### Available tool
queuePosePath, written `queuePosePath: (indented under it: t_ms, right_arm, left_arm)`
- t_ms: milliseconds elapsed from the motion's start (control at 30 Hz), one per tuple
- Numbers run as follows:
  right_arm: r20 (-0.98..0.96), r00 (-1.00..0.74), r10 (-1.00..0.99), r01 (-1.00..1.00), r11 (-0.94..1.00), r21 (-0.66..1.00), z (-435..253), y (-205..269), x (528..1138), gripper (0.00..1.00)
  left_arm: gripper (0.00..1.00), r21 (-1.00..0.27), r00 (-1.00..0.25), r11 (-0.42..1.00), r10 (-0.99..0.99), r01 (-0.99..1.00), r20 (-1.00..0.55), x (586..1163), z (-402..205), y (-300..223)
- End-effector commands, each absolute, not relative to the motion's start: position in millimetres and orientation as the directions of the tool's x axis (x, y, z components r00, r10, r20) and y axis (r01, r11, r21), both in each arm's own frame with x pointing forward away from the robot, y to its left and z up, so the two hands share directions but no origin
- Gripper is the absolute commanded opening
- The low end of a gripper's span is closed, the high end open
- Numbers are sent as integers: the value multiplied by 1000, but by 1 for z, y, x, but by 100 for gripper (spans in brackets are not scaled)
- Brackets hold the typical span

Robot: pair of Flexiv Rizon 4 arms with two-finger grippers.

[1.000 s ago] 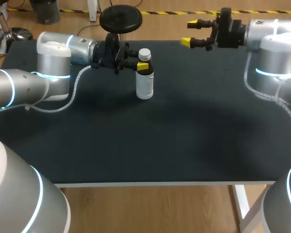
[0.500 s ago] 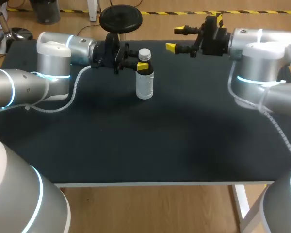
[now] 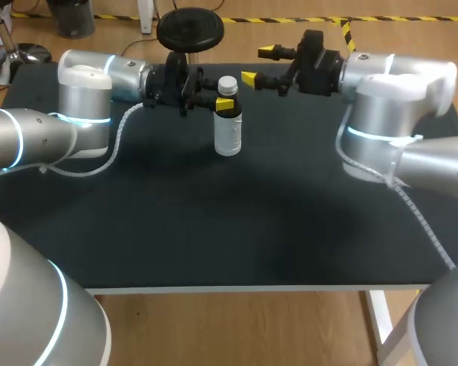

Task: Unscrew the bottle cap

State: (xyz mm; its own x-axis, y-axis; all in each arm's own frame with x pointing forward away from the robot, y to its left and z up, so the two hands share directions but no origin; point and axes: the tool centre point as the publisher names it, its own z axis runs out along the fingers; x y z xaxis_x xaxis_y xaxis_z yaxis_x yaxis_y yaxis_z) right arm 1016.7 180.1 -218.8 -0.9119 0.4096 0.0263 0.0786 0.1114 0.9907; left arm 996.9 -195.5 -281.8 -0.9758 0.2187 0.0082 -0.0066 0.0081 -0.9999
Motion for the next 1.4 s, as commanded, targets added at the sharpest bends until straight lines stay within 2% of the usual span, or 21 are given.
queuePosePath:
  t_ms: [33, 800, 1400]
  right_arm:
    - [24, -875, 483, 72, 80, 994, -224, 191, 1014, 100]
    - [15, -859, 512, 55, 63, 996, -234, 225, 1001, 100]
    - [42, -861, 507, 88, 66, 994, -248, 231, 1005, 100]
  left_arm:
    - [0, -1000, -975, 9, 220, -6, 8, 997, -282, -196]
    - [0, -1000, -975, 9, 220, -6, 8, 997, -282, -196]
    - [0, -1000, -975, 9, 220, -6, 8, 997, -282, -196]
